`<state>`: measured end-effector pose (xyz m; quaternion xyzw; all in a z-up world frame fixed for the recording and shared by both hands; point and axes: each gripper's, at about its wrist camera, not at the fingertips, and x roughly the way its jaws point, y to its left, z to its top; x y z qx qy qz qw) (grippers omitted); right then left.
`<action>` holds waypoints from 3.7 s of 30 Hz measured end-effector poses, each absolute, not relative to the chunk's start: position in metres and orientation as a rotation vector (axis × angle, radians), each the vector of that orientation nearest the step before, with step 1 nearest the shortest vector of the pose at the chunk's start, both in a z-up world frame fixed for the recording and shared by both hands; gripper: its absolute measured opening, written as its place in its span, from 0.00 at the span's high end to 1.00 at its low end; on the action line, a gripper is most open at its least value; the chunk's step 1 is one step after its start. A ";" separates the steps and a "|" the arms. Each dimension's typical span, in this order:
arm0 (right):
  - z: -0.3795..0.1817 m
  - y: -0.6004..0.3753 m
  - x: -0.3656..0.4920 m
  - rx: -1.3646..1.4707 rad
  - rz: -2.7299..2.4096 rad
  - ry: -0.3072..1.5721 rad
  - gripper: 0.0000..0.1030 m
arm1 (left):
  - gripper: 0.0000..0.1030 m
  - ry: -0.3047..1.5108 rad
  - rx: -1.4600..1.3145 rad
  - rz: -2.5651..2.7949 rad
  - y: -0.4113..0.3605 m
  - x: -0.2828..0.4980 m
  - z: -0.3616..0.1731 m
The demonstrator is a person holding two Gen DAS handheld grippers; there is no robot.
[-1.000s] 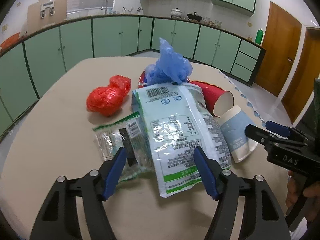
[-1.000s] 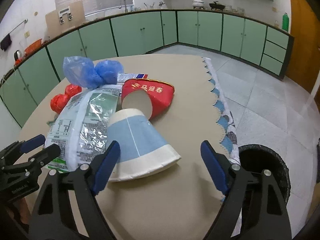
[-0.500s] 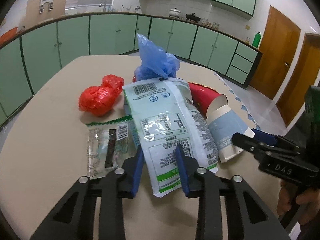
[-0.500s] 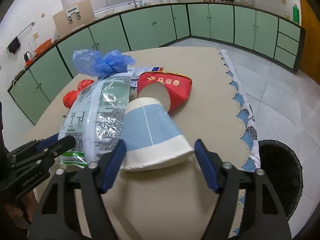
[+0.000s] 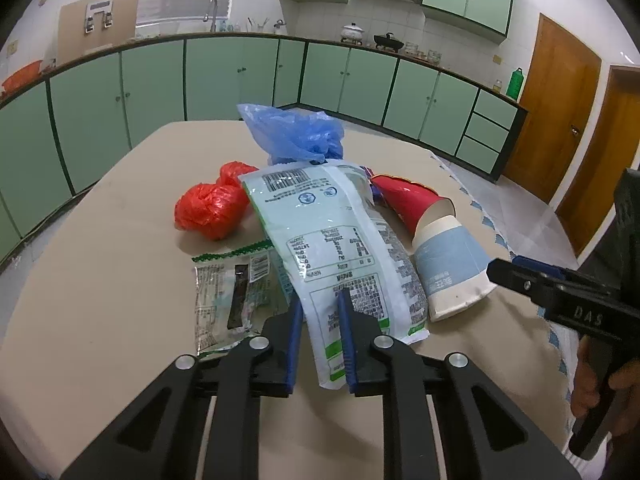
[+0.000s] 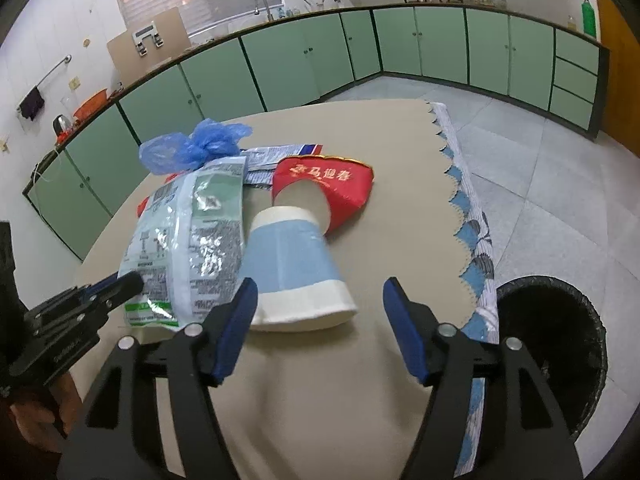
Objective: Collect trash
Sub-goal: 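Grasp the white-green printed bag with the left tool while the right tool reaches the blue paper cup, then grasp the blue-white paper cup with the right tool while the left tool lifts the bag, then carry the bag and cup over the bin and open both tools to drop them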
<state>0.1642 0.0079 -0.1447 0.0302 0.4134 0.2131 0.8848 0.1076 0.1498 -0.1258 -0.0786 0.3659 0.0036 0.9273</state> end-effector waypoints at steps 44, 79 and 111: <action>-0.085 0.002 0.121 -0.016 0.545 0.729 0.93 | 0.97 0.622 -0.089 -0.018 0.128 0.069 -0.068; -0.063 -0.104 0.072 0.018 0.269 0.716 0.93 | 0.98 0.553 0.054 -0.251 -0.031 0.057 -0.043; -0.138 -0.262 0.088 0.186 -0.030 0.787 0.93 | 0.98 0.719 0.108 -0.482 -0.178 0.150 -0.096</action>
